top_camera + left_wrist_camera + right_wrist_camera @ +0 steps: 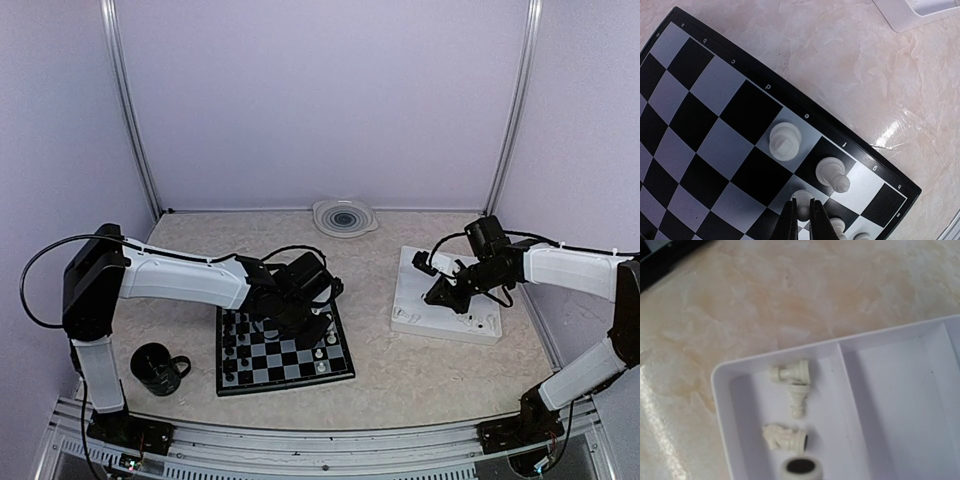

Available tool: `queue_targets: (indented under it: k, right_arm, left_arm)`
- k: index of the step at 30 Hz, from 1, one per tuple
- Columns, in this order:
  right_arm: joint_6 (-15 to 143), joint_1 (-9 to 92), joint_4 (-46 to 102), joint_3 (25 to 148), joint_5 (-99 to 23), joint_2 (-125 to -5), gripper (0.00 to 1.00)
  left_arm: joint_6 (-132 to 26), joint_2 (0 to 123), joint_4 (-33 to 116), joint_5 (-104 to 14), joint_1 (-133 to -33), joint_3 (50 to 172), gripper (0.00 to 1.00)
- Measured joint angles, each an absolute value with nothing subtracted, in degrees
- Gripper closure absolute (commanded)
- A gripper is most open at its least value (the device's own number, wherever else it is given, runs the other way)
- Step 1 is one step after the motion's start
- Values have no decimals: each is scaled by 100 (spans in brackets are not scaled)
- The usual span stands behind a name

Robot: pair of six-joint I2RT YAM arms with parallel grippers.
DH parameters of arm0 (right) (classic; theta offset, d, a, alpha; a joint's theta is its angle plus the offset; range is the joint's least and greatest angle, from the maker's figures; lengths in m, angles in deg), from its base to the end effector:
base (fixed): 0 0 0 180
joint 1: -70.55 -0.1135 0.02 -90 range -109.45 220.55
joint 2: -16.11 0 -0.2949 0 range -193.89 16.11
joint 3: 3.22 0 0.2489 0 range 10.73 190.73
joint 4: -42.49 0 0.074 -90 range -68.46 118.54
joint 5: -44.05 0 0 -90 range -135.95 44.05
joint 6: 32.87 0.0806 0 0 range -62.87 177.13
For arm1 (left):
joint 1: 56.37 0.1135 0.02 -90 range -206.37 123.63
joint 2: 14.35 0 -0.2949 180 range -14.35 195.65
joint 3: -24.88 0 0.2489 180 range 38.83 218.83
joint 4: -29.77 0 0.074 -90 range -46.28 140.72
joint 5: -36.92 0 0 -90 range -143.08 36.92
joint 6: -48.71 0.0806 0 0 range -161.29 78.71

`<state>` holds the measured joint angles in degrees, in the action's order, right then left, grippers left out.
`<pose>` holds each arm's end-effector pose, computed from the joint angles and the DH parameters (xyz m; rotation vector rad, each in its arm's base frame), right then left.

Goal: Set up the chess pieces on the board
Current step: Place the pawn on c2.

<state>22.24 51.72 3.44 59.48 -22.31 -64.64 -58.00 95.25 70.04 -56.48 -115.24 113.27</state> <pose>0.2636 0.1240 0.2033 -1.2620 2.1514 0.4132 0.2237 -0.3611 0.1655 0.9487 2.5177 -0.3559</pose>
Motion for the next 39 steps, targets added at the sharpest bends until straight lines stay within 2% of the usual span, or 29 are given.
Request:
queue_targets:
  k: [15,26,34,39]
  right_arm:
    - [2224,5172,359,5946,-2266,-6464,91]
    - [2224,5172,359,5946,-2266,-6464,91]
    - [2211,5172,337,5948,-2128,-6464,91]
    - [2123,5115,156,5983,-1825,-6447,89]
  left_arm:
    - [-5842,9591,7166,-5659,-11524,11340,91]
    - [-5892,9646,7267,-5661,-11542,11414,75]
    - [-5922,9663,7302,-5847,-11559,11558,53]
    - [-5973,9458,7337,-5973,-11559,11816,48]
